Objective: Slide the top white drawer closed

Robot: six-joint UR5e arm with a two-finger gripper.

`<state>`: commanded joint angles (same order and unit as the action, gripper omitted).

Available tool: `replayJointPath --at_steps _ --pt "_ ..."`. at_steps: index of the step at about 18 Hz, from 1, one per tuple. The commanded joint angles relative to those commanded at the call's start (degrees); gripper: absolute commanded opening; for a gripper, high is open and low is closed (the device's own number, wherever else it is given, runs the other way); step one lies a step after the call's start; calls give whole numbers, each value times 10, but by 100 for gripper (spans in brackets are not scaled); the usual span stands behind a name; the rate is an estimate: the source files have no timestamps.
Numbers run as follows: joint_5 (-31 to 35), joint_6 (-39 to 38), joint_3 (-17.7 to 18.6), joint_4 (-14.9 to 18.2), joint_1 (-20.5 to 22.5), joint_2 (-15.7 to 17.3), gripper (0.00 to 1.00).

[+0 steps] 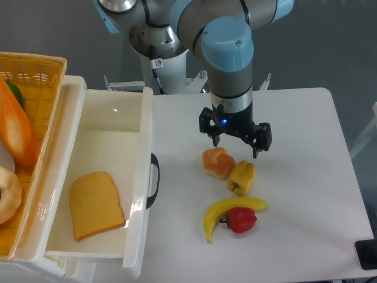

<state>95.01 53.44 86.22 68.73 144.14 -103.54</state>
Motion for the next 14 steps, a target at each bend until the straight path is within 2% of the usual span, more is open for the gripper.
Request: replayJointPath --at_steps 12,14 --pt "6 -5 9 -10 -6 -14 100" --pt "6 -26 14 -10 -6 -18 100"
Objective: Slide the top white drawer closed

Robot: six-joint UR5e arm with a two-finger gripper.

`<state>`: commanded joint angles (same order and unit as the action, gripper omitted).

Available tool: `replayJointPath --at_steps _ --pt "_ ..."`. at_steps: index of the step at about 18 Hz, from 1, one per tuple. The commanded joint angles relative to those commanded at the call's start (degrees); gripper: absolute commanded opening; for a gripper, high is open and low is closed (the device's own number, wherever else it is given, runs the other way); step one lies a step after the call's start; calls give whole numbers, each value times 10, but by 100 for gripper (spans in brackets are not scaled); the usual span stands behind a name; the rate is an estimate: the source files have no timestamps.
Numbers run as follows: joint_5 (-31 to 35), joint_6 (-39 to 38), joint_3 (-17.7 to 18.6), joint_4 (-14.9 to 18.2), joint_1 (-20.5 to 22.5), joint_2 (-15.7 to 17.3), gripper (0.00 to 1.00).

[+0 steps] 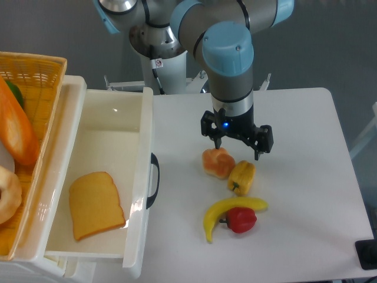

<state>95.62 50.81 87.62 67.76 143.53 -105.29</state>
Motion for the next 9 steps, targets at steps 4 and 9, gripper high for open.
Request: replayJointPath --at_steps 4,9 --pt "2 -15 3 0 0 -11 100" --pt "3 -77 2 0 -3 -22 100"
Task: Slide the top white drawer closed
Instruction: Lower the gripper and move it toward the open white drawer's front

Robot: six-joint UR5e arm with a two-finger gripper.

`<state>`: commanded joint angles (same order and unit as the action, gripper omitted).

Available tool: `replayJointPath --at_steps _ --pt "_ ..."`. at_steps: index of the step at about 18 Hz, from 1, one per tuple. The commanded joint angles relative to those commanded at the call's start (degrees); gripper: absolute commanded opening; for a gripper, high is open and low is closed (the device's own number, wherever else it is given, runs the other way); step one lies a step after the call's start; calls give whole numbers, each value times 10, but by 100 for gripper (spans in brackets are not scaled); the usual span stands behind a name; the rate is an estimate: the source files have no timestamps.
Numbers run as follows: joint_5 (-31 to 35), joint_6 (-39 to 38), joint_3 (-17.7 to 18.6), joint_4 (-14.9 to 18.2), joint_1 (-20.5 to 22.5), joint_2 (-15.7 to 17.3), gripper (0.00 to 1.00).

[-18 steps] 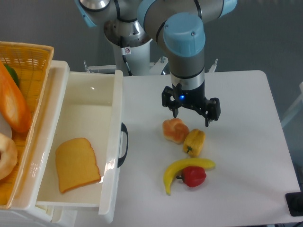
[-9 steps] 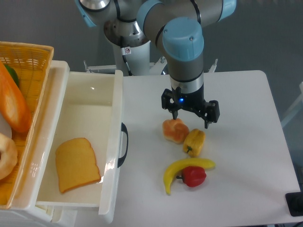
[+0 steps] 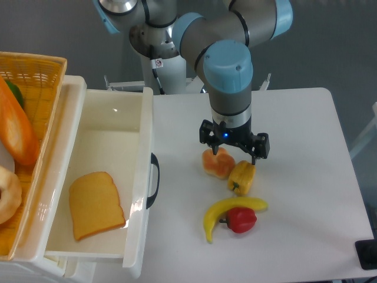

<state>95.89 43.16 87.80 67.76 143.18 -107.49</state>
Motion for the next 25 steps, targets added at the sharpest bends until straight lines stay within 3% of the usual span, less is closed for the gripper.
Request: replayJointPath --at_steps 8,18,25 --pt "-9 -72 -4 0 -26 -40 100" --pt "-126 -129 -2 -1 -42 -78 100" --pt "-187 -129 -2 5 -24 -82 100"
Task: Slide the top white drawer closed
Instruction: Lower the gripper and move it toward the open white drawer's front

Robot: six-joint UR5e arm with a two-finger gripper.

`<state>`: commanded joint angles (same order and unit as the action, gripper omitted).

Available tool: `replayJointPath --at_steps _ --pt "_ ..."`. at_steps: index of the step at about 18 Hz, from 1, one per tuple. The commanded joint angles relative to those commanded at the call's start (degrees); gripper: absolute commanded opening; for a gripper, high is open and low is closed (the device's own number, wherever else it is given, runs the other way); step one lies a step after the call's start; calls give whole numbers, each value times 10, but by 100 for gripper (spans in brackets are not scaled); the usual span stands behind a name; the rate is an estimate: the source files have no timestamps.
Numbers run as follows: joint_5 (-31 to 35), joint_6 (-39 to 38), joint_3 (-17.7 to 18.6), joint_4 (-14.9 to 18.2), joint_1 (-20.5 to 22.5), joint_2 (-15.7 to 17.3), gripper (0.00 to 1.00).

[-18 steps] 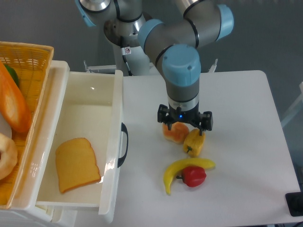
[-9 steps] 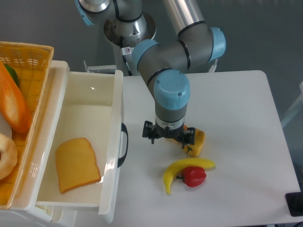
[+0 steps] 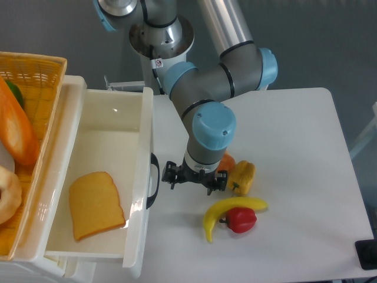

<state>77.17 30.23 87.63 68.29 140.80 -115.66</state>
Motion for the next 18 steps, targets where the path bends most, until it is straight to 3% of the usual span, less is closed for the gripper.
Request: replayJointPath --at_steps 18 --pt "-25 -5 2 0 -3 2 100"
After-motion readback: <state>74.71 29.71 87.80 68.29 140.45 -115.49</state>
